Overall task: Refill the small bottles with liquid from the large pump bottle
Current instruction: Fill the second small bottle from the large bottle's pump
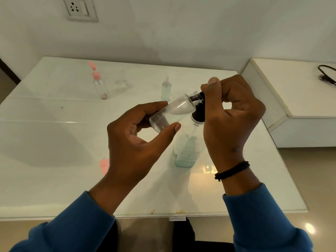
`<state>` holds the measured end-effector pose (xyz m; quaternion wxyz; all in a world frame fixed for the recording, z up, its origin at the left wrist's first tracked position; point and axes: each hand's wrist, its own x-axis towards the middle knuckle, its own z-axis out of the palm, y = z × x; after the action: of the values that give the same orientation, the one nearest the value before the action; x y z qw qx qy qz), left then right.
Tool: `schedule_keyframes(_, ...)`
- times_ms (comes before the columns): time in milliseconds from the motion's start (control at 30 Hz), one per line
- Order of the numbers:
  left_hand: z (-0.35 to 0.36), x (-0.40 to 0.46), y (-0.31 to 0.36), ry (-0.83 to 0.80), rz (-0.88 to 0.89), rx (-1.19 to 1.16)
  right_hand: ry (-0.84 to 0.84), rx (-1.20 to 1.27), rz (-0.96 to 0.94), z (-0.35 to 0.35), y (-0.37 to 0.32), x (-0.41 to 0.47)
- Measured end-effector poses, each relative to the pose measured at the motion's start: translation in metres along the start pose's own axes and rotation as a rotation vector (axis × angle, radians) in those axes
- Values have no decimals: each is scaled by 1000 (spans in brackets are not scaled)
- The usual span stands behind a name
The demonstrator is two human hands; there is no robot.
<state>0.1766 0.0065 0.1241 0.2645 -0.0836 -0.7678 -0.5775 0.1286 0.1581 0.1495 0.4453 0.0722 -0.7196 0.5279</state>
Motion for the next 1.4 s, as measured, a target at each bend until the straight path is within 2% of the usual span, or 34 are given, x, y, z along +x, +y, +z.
schedule_keyframes(233, -7, 9, -6, -58, 81, 64, -6, -49, -39, -5, 7, 6)
schedule_keyframes(733, -4, 6, -6, -45, 49, 52, 29, -111, -145, -1, 3, 0)
schedule_keyframes(967, -3, 5, -7, -45, 43, 53, 39, -85, -88, 1, 10, -4)
schedule_keyframes(1400, -1, 3, -9, -41, 14, 17, 35, -74, -90, 1, 5, -3)
